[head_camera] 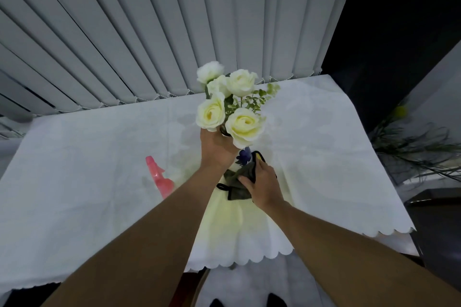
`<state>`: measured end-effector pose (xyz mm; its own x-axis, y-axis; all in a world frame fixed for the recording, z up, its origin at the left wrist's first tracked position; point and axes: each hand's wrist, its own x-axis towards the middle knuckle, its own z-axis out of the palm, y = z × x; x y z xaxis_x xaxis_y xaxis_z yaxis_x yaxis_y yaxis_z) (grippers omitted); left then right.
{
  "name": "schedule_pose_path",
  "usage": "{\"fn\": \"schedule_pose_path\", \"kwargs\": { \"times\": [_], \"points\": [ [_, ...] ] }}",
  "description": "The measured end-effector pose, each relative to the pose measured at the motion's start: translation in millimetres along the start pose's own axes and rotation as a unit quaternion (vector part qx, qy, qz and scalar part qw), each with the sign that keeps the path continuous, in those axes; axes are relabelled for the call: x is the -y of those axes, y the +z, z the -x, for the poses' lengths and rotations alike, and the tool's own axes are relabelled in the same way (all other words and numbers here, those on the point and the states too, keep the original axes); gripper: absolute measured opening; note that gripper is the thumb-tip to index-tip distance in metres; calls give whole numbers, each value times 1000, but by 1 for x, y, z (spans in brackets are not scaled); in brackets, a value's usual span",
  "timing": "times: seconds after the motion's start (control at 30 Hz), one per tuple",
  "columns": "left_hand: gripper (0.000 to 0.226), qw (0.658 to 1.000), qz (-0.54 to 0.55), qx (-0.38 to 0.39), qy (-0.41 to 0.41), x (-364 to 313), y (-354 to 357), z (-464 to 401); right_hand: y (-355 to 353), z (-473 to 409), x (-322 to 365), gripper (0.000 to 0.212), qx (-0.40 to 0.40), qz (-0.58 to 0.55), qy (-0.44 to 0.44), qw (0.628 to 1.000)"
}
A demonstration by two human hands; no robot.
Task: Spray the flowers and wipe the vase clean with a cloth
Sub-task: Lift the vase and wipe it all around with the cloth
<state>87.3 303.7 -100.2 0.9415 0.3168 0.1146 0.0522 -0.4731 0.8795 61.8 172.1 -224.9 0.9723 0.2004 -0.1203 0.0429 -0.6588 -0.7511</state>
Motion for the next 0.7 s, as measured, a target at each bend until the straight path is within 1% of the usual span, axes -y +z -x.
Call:
{"fn": "schedule_pose_path", "kwargs": {
  "times": [0.1, 0.17, 0.23, 0.3, 0.37, 0.43, 0.5, 0.53, 0.63, 0.7],
  "points": [
    [46, 999, 31, 37, 14, 5, -4, 3, -3, -5, -2, 48, 19, 8, 12, 1000],
    [41, 998, 16, 64, -12, 6, -8, 5, -4, -6, -1, 53, 23, 12, 20, 999],
    [33, 997, -3, 67, -29, 8, -10, 3, -6, -7, 2, 50, 17, 7, 19, 1000],
    [28, 996, 28, 42, -69, 6, -8, 2, -10, -7, 12, 45, -12, -17, 0, 1000],
    [31, 993, 53, -4, -108, -1, -3, 2, -19, -9, 29, 45, -54, -51, -28, 997],
    [36, 990, 46, -35, -128, -4, 3, 3, -28, -14, 51, 36, -95, -71, -57, 991],
    [44, 988, 31, -56, -142, -8, 7, 2, -34, -20, 67, 25, -127, -60, -83, 987],
    [47, 988, 22, -62, -141, -7, 7, 1, -35, -22, 70, 24, -134, -56, -90, 985],
    [43, 991, 30, -40, -127, -5, 6, -1, -30, -20, 61, 33, -116, -80, -68, 988],
    [31, 995, 35, -9, -98, -5, 1, -1, -21, -16, 44, 48, -88, -79, -32, 992]
  ]
}}
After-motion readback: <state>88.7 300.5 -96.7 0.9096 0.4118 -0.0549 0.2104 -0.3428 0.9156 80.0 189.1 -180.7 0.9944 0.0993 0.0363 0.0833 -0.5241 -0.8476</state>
